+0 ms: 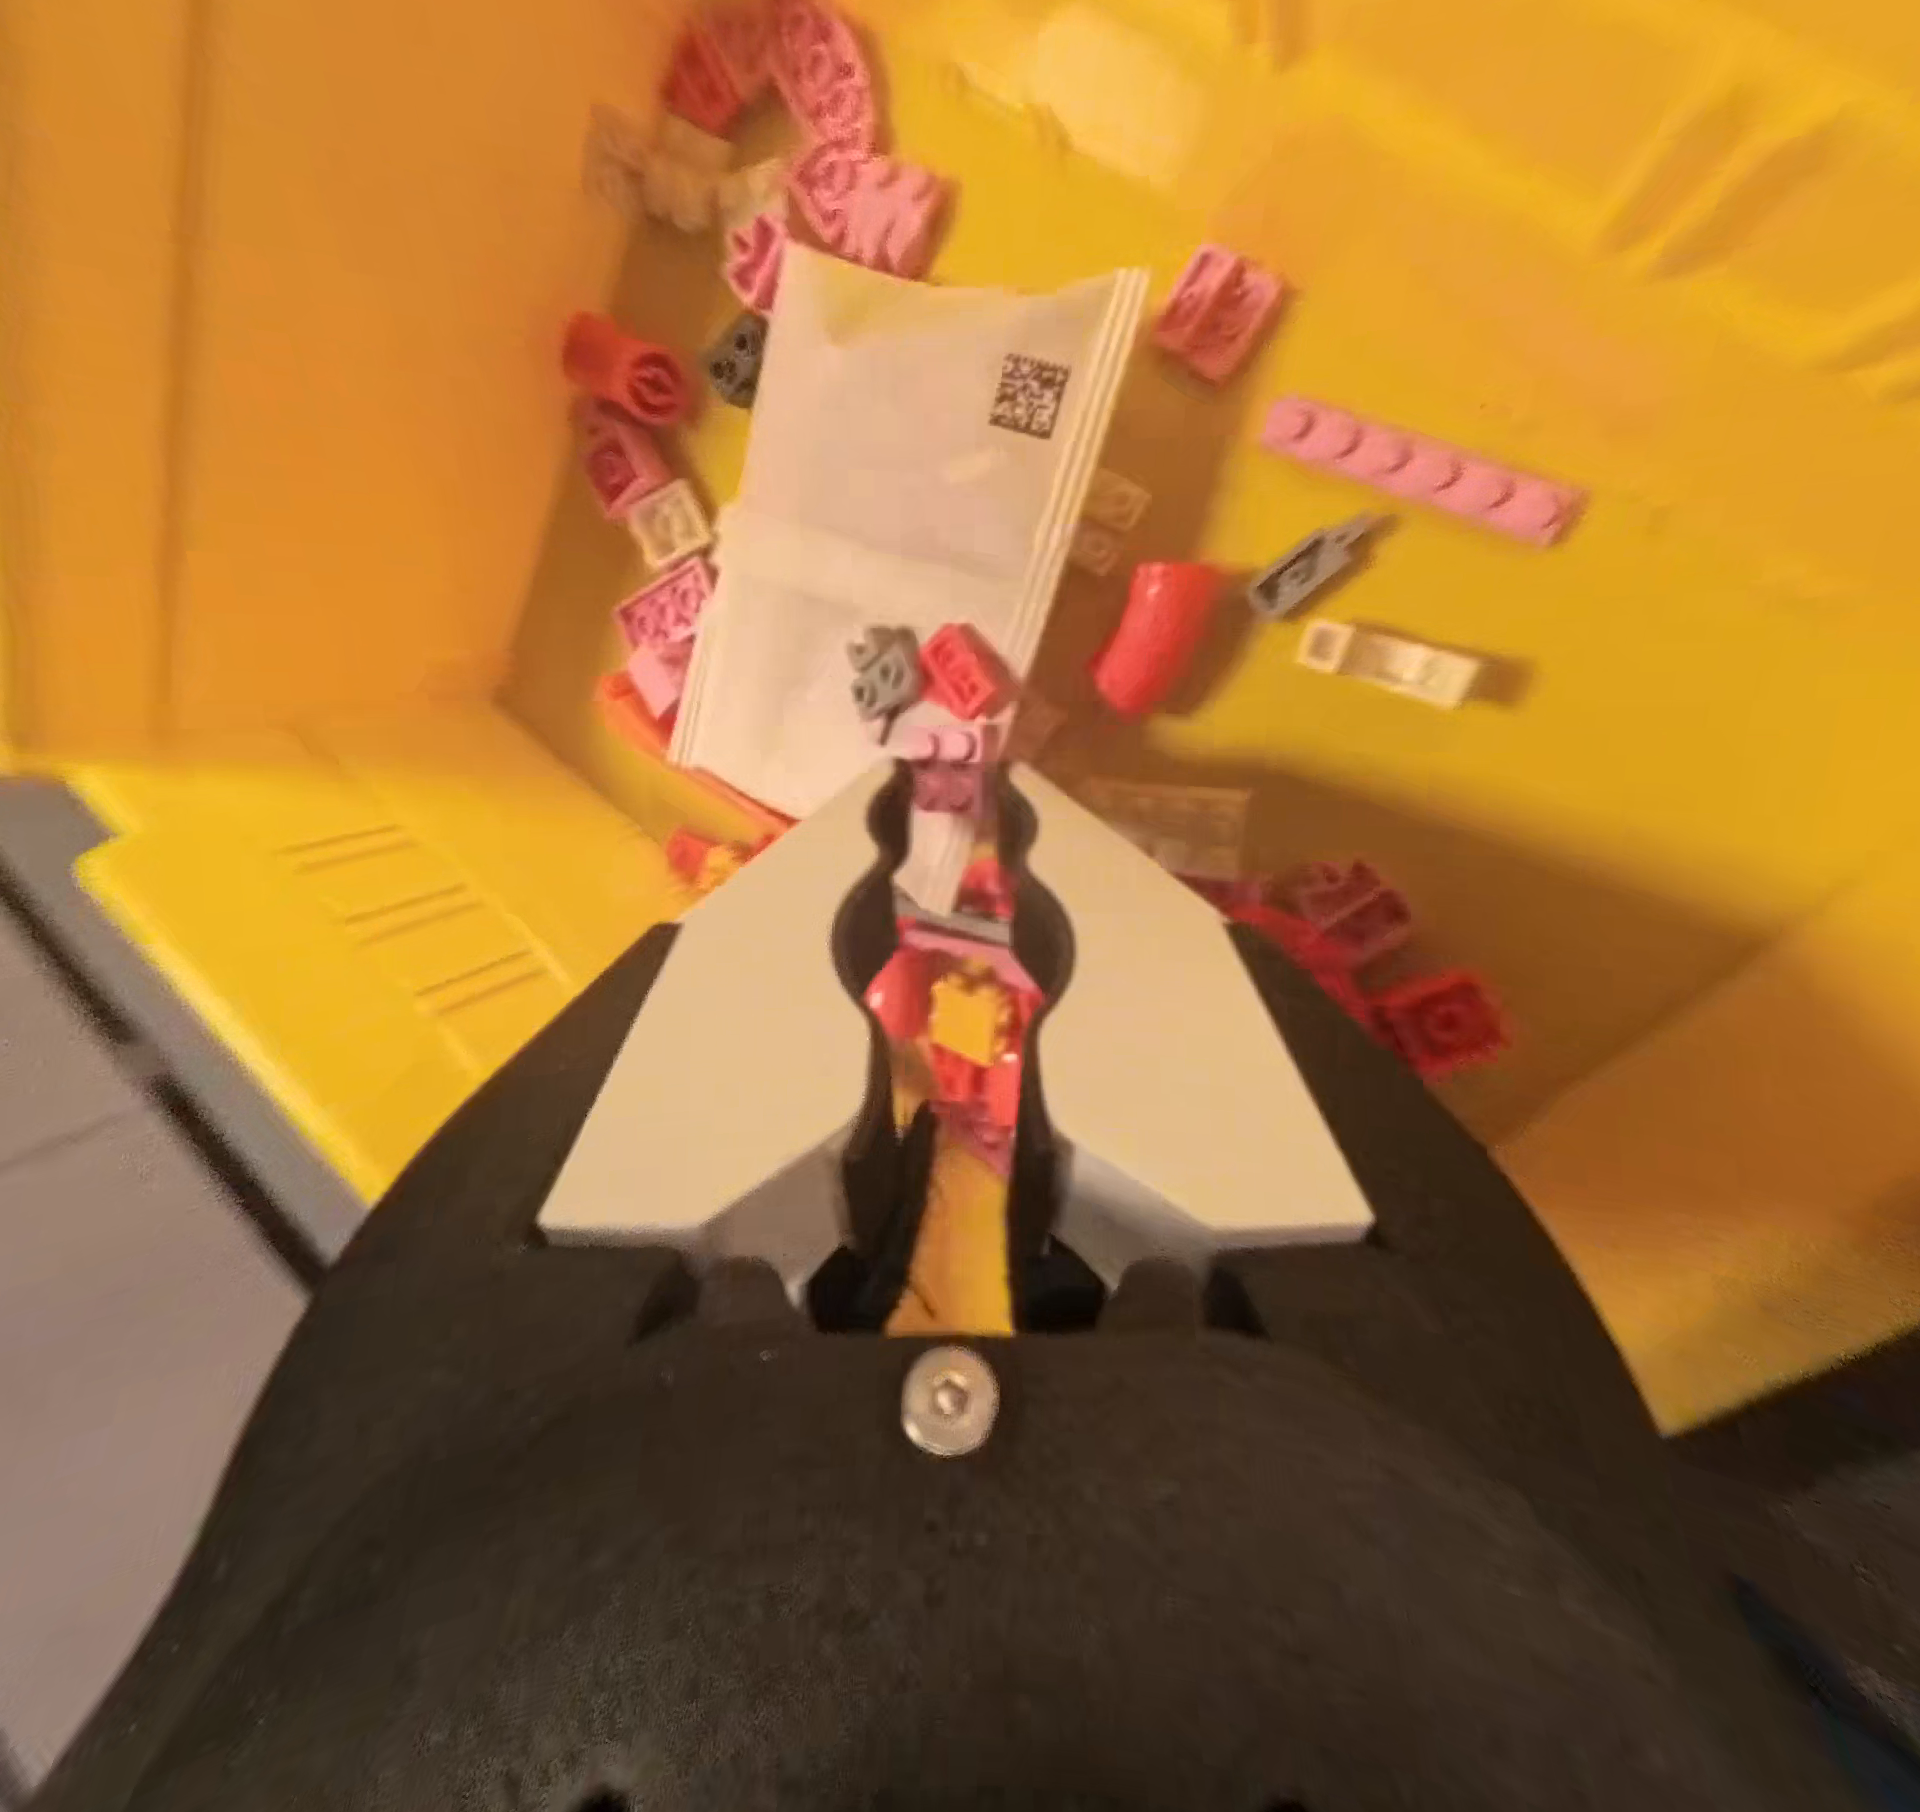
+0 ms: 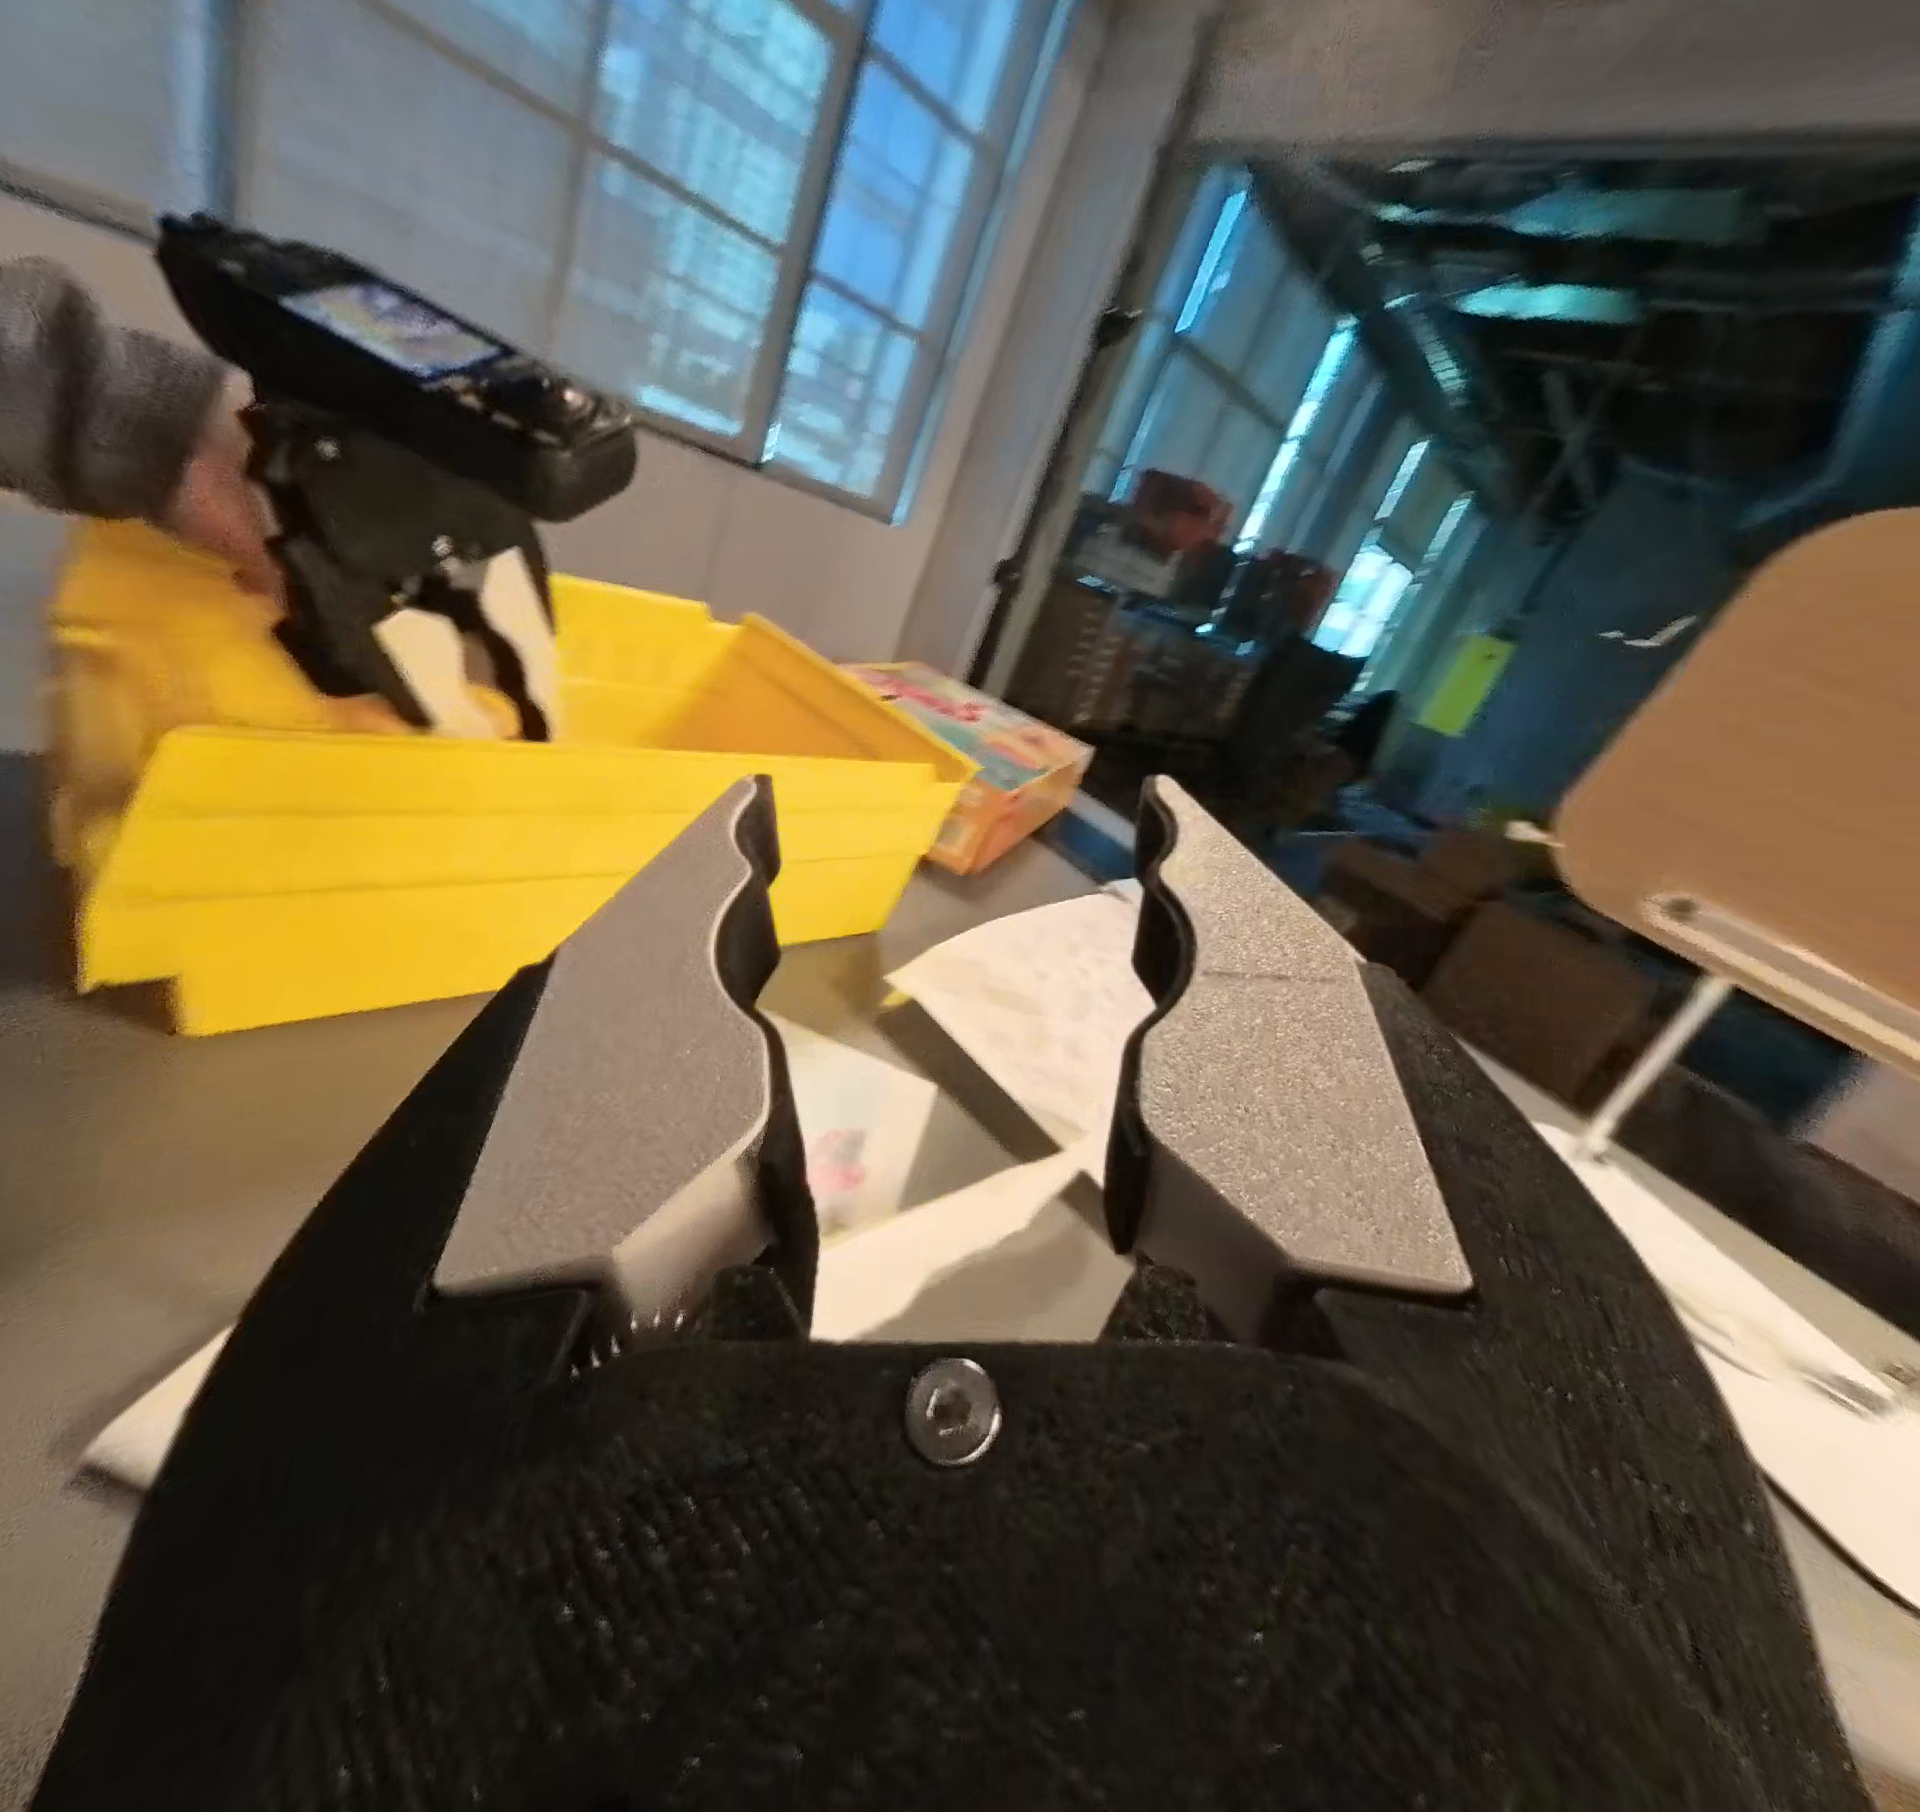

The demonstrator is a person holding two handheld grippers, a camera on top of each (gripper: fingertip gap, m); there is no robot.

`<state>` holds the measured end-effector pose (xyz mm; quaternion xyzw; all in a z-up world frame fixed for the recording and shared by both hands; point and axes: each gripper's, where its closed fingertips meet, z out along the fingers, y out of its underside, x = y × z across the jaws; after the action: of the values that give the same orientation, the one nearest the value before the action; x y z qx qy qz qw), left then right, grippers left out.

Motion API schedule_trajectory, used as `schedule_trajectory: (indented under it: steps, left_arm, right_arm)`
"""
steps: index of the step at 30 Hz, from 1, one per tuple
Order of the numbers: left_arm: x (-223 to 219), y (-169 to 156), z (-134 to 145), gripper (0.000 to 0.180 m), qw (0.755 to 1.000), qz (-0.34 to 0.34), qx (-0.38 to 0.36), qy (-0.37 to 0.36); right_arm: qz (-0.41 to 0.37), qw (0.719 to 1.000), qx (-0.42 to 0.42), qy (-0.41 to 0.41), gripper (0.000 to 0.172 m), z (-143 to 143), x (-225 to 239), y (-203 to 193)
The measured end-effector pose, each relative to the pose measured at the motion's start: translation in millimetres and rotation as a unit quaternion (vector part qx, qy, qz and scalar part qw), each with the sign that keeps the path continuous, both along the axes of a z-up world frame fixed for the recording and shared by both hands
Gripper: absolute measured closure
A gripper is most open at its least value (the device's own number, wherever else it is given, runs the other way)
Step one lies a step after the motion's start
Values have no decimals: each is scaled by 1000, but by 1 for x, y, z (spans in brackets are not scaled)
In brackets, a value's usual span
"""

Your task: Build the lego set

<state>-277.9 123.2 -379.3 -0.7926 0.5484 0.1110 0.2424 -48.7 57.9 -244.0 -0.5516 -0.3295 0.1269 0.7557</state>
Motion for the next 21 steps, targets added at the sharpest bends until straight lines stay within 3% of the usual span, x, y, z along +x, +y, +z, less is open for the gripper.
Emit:
schedule_trajectory:
  steps: [4, 7, 10, 14, 18, 21]
  left_arm:
    - [-9, 6, 7, 167, 998, -11, 59, 11]
    - [-3, 9, 29, 167, 995, -4, 86, -52]
    - [1, 5, 46, 167, 992, 12, 51, -112]
    - [-6, 16, 40, 166, 991, 40, 34, -124]
    - [1, 18, 20, 99, 989, 31, -66, -128]
    - [9, 37, 21, 95, 986, 10, -94, -140]
  right_arm:
    - [43, 997, -24, -55, 109, -6, -35, 3]
    - [87, 990, -29, -109, 120, -4, -68, 7]
    - [133, 971, -59, -188, 118, -9, -102, 20]
    - [178, 956, -90, -213, 112, -2, -132, 28]
    - [195, 954, -103, -203, 112, 1, -139, 30]
    - [209, 954, -119, -177, 114, 1, -140, 29]
